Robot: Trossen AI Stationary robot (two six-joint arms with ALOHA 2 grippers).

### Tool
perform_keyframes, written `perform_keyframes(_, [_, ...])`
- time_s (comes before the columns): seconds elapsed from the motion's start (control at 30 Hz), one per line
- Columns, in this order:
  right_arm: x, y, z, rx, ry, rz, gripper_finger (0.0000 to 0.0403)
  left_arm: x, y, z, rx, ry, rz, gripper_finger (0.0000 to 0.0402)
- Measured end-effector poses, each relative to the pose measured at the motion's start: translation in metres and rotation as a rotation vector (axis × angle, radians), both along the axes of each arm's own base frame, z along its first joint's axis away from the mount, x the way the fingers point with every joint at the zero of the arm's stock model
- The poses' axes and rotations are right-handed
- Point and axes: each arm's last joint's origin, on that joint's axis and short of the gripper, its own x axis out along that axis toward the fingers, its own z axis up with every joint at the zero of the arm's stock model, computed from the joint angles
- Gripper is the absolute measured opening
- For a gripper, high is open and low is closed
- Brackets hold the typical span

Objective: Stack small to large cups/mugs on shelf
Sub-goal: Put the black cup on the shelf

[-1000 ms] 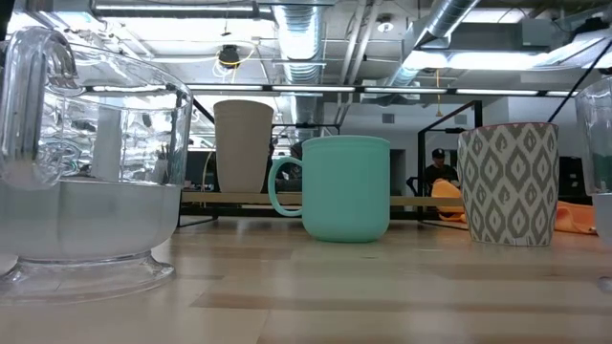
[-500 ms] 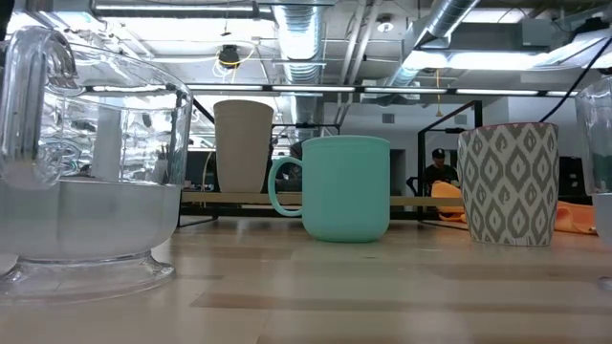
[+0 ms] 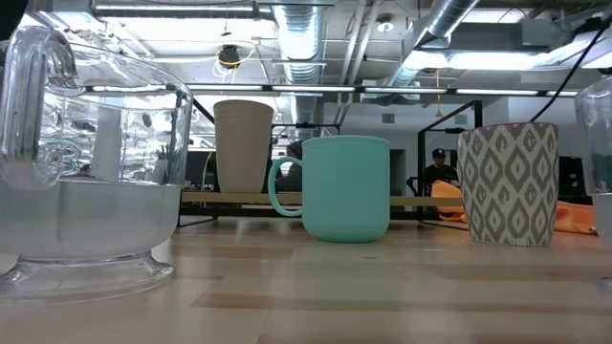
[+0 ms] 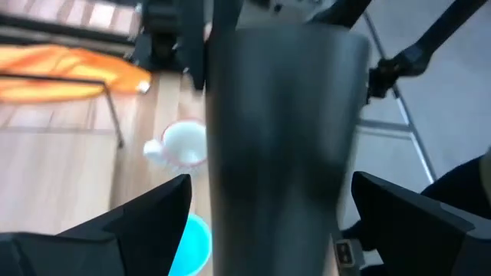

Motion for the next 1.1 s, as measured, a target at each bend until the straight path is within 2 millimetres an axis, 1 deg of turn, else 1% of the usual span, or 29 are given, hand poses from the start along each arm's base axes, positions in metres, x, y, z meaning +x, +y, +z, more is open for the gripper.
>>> perform_keyframes(0.03, [-0.001,0.000,-0.002,-0.005,0.014,0.003,0.0008,0.001,-0.001,-0.002,-0.004,0.009,-0.007,0.0350])
perform_keyframes(0.1, [0.004,0.001,-0.001,-0.015,-0.012,0.015,0.0008,0.003,-0.002,-0.005,-0.026,0.028,-0.038,0.0350])
perform_keyframes(0.23, [0.005,0.001,0.000,-0.022,-0.029,0.022,0.0008,0.006,-0.002,-0.005,-0.030,0.008,-0.043,0.0351])
perform_keyframes(0.43, [0.007,0.000,0.005,-0.027,-0.086,0.025,0.0008,0.014,-0.004,-0.018,-0.036,0.075,-0.073,0.0350])
perform_keyframes(0.53, [0.007,0.000,0.005,-0.020,-0.089,0.034,0.0008,0.018,-0.005,-0.021,-0.052,0.075,-0.101,0.0348])
perform_keyframes(0.67, [0.007,0.000,0.005,-0.007,-0.082,0.044,0.0008,0.018,-0.005,-0.019,-0.038,0.060,-0.105,0.0332])
perform_keyframes(0.93, [0.007,-0.001,0.004,-0.006,-0.068,0.037,0.0016,0.018,-0.004,-0.020,-0.040,0.068,-0.094,0.0277])
perform_keyframes(1.1, [0.007,-0.003,0.004,-0.006,-0.065,0.034,0.0039,0.018,-0.003,-0.020,-0.005,0.061,-0.077,0.0280])
